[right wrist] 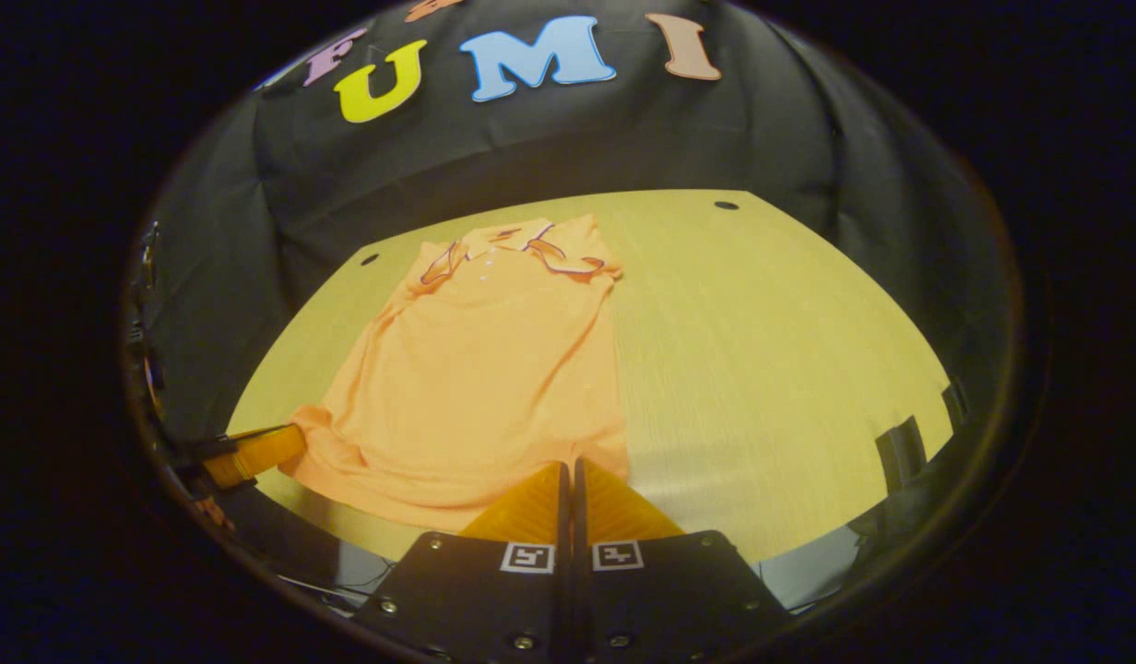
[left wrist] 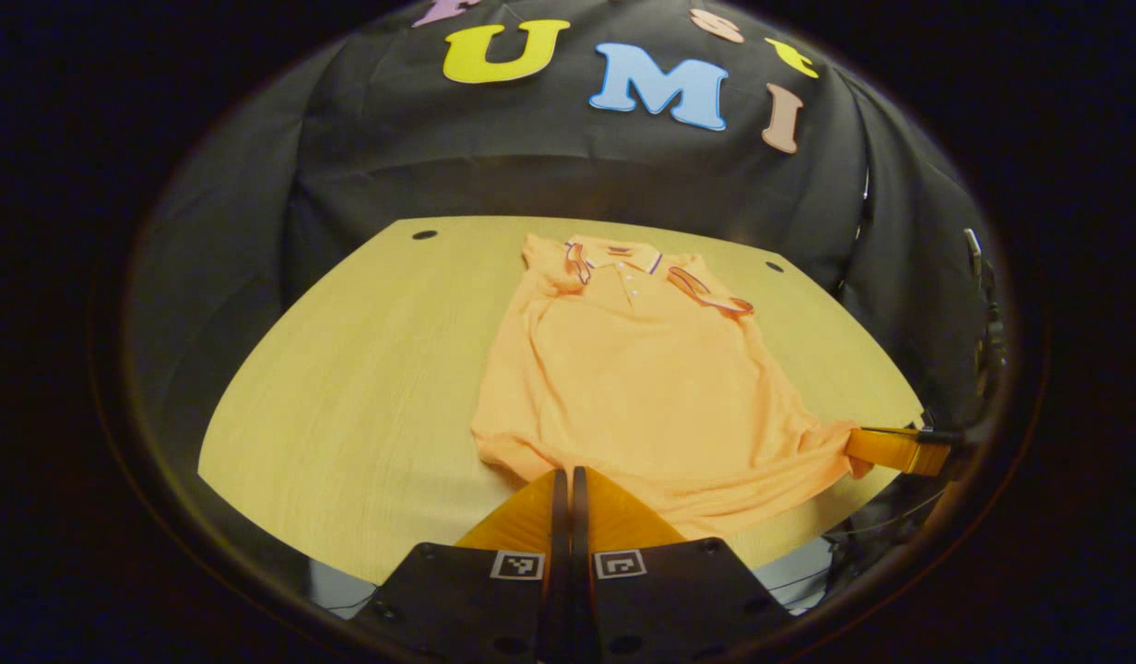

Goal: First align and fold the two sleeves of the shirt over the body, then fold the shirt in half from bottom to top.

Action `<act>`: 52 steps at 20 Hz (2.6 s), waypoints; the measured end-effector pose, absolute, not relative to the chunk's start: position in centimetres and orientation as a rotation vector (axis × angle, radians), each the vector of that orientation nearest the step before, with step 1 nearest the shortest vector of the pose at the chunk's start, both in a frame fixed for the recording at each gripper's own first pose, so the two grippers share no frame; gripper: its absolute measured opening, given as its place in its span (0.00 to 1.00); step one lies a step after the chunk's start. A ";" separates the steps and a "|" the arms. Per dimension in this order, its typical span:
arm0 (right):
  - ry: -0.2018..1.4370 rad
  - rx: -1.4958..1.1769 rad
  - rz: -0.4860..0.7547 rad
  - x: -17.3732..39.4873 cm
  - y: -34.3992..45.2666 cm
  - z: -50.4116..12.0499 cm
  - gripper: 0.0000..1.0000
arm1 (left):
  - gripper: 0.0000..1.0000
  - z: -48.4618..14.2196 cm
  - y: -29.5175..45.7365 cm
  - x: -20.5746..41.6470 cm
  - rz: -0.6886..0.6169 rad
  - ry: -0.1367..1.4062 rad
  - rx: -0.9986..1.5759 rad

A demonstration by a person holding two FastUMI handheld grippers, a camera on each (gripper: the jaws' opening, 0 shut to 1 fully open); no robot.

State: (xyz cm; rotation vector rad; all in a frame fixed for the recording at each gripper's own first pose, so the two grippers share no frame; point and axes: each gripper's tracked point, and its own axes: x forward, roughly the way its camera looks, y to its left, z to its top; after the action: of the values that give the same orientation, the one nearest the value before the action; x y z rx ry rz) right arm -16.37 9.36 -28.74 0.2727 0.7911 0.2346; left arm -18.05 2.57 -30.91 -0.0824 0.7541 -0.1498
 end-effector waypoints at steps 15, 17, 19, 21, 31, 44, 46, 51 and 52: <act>0.669 0.172 0.225 -1.4 9.3 -23.5 0.01 | 0.06 -27.5 1.9 -2.0 -0.137 0.657 -0.115; 0.661 0.170 0.221 0.8 9.4 -23.2 0.01 | 0.06 -27.5 1.8 0.2 -0.140 0.645 -0.105; 0.657 0.162 0.216 2.8 9.6 -22.9 0.01 | 0.06 -27.4 1.5 2.3 -0.145 0.634 -0.101; 0.653 0.156 0.212 4.6 9.8 -22.7 0.00 | 0.06 -27.3 1.3 4.4 -0.152 0.622 -0.093; 0.645 0.153 0.190 13.3 11.0 -22.0 0.01 | 0.06 -27.1 1.3 14.5 -0.155 0.577 -0.071; 0.667 0.102 0.144 20.6 12.0 -24.2 0.01 | 0.05 -28.8 0.2 23.0 -0.207 0.522 0.008; 0.662 0.082 0.136 21.1 11.9 -24.8 0.01 | 0.06 -29.2 -0.1 23.6 -0.214 0.508 0.019; 0.671 0.042 0.138 21.8 12.1 -26.9 0.01 | 0.06 -30.6 -0.3 24.1 -0.202 0.510 0.024; 0.676 0.036 0.144 21.7 12.2 -27.1 0.01 | 0.06 -31.2 -0.4 24.3 -0.197 0.519 0.025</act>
State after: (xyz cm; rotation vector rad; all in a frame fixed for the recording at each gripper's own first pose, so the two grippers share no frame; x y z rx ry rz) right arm 21.72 12.19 -27.12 0.0365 0.6758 0.1435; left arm 24.29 -0.43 -31.18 0.0253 0.5192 -0.1965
